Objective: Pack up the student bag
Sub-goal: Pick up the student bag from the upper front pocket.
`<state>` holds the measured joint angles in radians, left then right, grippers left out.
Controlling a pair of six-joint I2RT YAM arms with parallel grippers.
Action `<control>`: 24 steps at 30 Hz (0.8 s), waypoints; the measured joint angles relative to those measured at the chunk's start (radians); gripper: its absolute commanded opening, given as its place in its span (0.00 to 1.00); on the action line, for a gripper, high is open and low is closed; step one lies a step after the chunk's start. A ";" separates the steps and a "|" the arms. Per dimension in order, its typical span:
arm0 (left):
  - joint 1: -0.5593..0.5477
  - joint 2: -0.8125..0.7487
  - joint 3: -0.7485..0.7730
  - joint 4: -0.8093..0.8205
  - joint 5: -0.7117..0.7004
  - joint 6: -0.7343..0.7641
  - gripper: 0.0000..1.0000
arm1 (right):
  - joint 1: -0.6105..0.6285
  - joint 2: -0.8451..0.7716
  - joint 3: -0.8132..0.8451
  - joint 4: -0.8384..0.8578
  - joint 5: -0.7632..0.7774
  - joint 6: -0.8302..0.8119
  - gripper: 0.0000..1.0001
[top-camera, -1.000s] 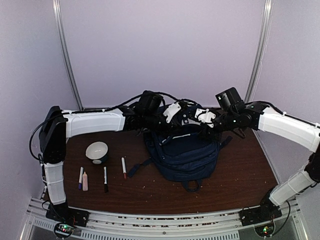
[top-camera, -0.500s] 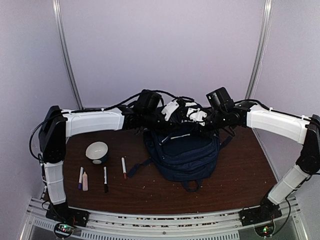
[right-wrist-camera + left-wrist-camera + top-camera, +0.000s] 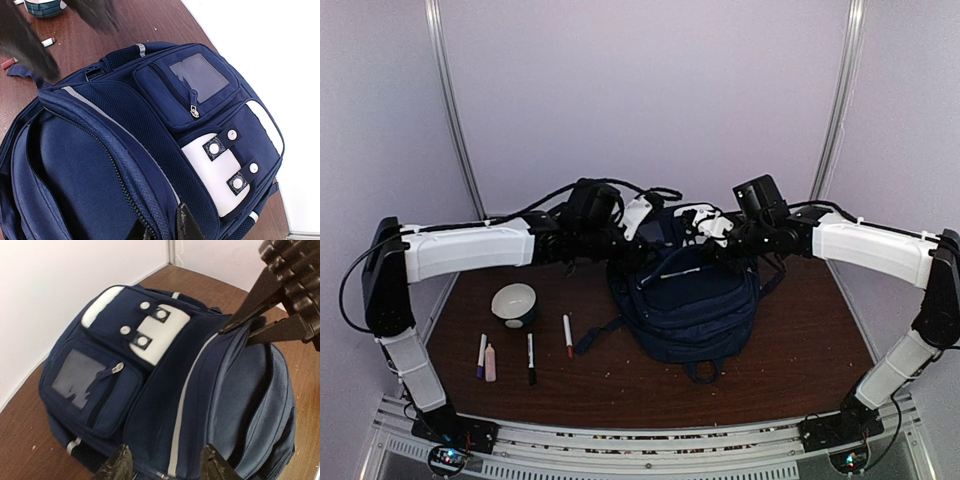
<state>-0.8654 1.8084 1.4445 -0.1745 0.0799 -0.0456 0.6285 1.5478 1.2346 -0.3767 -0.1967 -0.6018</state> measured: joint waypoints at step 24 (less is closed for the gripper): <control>0.025 -0.248 -0.376 -0.512 -0.340 -0.822 0.32 | 0.000 -0.005 -0.026 0.014 -0.036 0.008 0.15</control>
<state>-0.8402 1.5600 1.0683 -0.6868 -0.2604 -0.8673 0.6285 1.5425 1.2091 -0.3622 -0.2325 -0.5941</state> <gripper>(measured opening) 0.321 0.154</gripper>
